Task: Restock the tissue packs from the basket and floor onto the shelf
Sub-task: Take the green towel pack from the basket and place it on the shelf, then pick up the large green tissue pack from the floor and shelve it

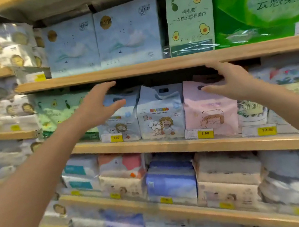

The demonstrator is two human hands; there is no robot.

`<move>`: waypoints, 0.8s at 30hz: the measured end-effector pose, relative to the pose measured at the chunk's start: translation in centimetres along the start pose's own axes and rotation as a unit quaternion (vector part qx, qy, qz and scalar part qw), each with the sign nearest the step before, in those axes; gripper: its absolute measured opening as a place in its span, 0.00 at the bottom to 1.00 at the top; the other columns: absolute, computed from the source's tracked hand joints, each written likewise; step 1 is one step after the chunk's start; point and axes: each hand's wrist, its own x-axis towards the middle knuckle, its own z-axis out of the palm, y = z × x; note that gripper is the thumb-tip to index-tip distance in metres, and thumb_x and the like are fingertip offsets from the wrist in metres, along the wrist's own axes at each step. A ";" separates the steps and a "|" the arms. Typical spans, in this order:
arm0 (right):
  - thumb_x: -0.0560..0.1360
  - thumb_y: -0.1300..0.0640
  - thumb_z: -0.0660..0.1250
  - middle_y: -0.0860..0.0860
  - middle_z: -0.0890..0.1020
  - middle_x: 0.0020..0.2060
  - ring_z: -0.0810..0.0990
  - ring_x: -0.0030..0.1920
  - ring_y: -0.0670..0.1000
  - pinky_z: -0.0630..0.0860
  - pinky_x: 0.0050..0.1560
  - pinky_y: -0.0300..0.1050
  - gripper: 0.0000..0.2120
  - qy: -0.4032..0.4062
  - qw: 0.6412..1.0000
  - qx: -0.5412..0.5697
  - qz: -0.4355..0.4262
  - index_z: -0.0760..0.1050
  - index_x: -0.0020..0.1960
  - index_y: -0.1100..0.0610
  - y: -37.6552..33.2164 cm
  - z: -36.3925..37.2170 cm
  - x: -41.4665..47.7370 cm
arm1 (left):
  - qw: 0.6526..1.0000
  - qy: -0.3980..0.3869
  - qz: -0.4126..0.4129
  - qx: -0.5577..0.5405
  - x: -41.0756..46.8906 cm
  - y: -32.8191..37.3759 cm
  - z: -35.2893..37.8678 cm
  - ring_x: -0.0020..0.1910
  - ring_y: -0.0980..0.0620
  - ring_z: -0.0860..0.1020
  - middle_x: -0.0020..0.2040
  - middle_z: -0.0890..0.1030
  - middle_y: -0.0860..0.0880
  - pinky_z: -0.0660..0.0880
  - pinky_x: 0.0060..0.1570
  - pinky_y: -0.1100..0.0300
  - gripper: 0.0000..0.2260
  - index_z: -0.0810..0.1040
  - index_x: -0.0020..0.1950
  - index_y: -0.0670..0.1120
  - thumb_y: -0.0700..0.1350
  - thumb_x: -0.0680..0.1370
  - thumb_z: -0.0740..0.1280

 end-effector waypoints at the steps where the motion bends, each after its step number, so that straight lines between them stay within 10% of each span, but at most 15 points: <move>1: 0.72 0.52 0.69 0.59 0.68 0.69 0.66 0.68 0.59 0.64 0.64 0.49 0.33 -0.016 1.000 0.008 0.000 0.59 0.72 0.56 -0.3 0.7 -1.2 | 1.000 -0.004 -0.013 0.013 -1.9 -0.4 -0.4 0.71 0.47 0.63 0.72 0.65 0.45 0.58 0.68 0.57 0.28 0.62 0.73 0.45 0.51 0.75 0.66; 13: 0.70 0.40 0.65 0.59 0.71 0.65 0.70 0.64 0.61 0.69 0.60 0.53 0.34 -0.202 0.968 0.105 -0.104 0.63 0.69 0.56 -9.7 10.8 -15.7 | 0.964 -0.154 -0.156 0.150 -27.2 -3.3 -5.7 0.72 0.45 0.62 0.74 0.63 0.44 0.63 0.67 0.49 0.29 0.61 0.73 0.48 0.57 0.76 0.62; 24: 0.71 0.51 0.68 0.60 0.70 0.67 0.68 0.66 0.60 0.66 0.63 0.53 0.30 -0.302 0.919 0.179 -0.179 0.63 0.70 0.60 -21.1 22.2 -26.1 | 0.916 -0.234 -0.260 0.198 -45.0 -9.3 -12.2 0.70 0.44 0.65 0.73 0.64 0.43 0.64 0.65 0.51 0.31 0.62 0.73 0.46 0.53 0.74 0.68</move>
